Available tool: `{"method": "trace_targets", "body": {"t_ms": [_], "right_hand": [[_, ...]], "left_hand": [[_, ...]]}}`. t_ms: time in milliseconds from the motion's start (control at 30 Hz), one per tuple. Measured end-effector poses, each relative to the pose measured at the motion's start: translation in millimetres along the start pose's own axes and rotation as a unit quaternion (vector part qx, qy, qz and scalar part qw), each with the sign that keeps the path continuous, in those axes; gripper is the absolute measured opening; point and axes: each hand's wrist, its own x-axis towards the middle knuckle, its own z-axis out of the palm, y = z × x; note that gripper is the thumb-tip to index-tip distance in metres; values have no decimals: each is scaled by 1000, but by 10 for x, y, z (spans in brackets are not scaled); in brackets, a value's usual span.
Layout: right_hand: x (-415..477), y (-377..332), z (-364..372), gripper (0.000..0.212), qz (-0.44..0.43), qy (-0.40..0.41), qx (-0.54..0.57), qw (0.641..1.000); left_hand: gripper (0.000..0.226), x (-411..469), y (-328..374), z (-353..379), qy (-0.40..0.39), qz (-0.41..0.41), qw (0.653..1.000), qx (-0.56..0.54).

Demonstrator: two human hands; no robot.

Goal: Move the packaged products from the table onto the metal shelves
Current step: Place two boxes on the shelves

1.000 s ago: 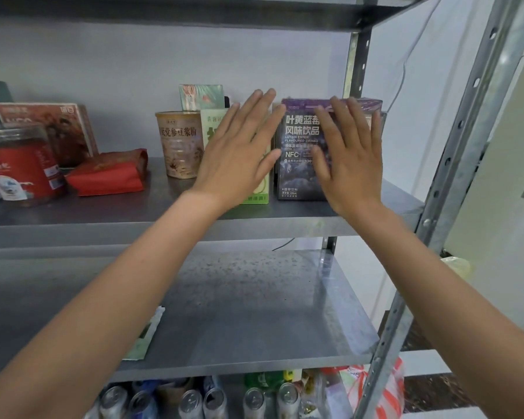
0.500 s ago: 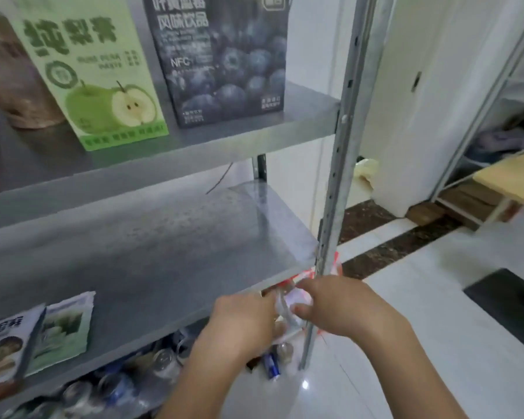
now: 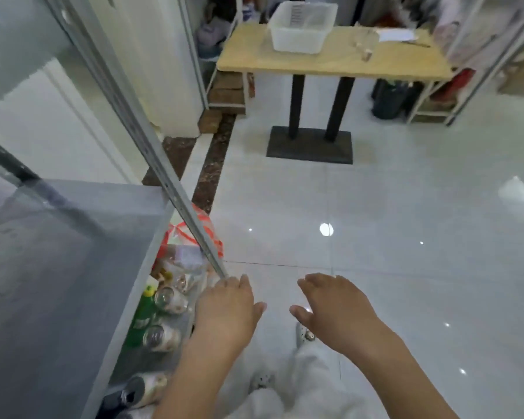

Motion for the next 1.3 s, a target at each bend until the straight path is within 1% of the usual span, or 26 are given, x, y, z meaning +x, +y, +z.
{"method": "trace_targets", "body": {"t_ms": [100,167,233,333,433,533,600,700,767,833,900,967,1000,1033,1133,1200,1300], "right_hand": [[-564,310,269,52,99,3,51,994],[-966,503,434,55,165,19,80,983],[-1371,673,615,56,225,41,110,967],[-1978,870,898,57,297,70,156,939],[-2635,1016,1166,56,351,103,181,913],[-3350,1146,1470,56,402,125,202,884],[-3864,1254,1709,56,441,145,208,861],[-4651,1439,2120,57,518,209,203,804],[-5151,1493,2372,55,571,253,208,753],[-5580,1501,2573,55,611,293,219,702],[-5921,1467,2764,57,641,327,228,656],[-6148,1416,2968,57,671,340,230,617],[-6225,1390,3075,54,689,342,227,598],[-6284,1373,3186,51,706,348,217,577],[-6406,1397,3439,51,746,384,226,495],[-6398,1459,3526,51,761,378,233,473],[-6329,1642,3574,55,774,374,236,453]], "left_hand": [[58,-151,454,111,1,126,991,42],[62,-262,804,159,-2,212,975,69],[64,-391,1179,178,11,274,956,100],[64,-647,1729,234,51,357,923,135],[63,-998,2285,401,77,432,883,169],[63,-1432,2898,682,88,485,849,192],[62,-1782,3305,925,94,517,830,187],[57,-2338,3876,1296,108,571,800,153],[57,-2710,4171,1541,110,601,779,140],[61,-3052,4374,1724,97,612,771,144],[65,-3307,4497,1826,82,645,752,106],[59,-3380,4564,1946,121,695,704,79],[53,-3390,4596,1993,132,708,690,73],[51,-3401,4638,2011,135,713,685,69],[67,-3392,4849,2112,122,724,675,75],[74,-3355,5019,2172,107,729,668,102],[61,-3276,5332,2298,97,754,640,112]]}}
